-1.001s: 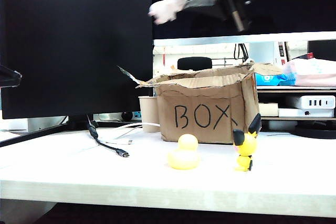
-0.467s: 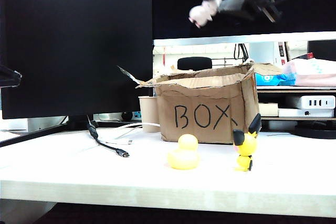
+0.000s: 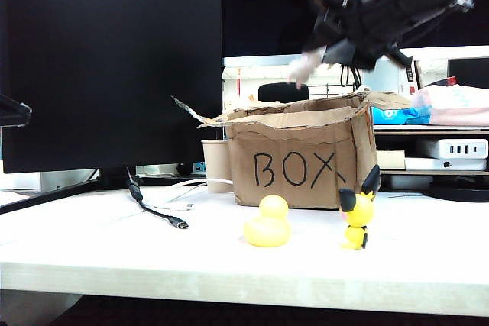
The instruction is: Put the doll that is least similar in color compared to the others into the paper box.
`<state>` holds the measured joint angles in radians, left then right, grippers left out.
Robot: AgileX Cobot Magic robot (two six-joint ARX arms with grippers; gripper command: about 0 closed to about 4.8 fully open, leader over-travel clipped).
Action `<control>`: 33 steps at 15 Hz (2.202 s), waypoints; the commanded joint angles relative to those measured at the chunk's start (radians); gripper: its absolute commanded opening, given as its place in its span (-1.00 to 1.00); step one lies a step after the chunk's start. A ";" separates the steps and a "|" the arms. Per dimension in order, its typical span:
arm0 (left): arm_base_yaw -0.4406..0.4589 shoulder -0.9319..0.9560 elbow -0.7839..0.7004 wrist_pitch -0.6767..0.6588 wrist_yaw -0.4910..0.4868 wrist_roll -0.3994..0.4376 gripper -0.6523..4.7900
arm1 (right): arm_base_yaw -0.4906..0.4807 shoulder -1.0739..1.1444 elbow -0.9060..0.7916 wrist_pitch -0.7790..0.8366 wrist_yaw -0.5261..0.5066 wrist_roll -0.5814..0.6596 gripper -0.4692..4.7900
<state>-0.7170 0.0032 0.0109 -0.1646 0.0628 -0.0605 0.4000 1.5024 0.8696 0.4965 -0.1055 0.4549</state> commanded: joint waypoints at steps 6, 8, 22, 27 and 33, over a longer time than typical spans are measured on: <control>0.000 0.000 -0.002 -0.013 0.002 0.000 -0.78 | 0.003 0.134 0.508 -0.824 -0.001 -0.285 -0.50; 0.000 0.000 -0.002 -0.013 0.002 0.000 -0.78 | 0.002 0.182 0.630 -0.991 0.000 -0.338 -0.50; 0.000 0.000 -0.002 -0.013 0.002 0.000 -0.78 | 0.002 0.426 0.984 -1.457 0.061 -0.459 -0.50; 0.000 0.000 -0.002 -0.013 0.002 0.000 -0.78 | 0.002 0.426 0.984 -1.449 0.062 -0.459 -0.41; 0.000 0.000 -0.002 -0.013 0.002 0.000 -0.78 | 0.002 0.426 0.984 -1.427 0.063 -0.459 -0.41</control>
<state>-0.7170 0.0032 0.0109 -0.1642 0.0628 -0.0608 0.4004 1.9327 1.8481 -0.9413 -0.0456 -0.0010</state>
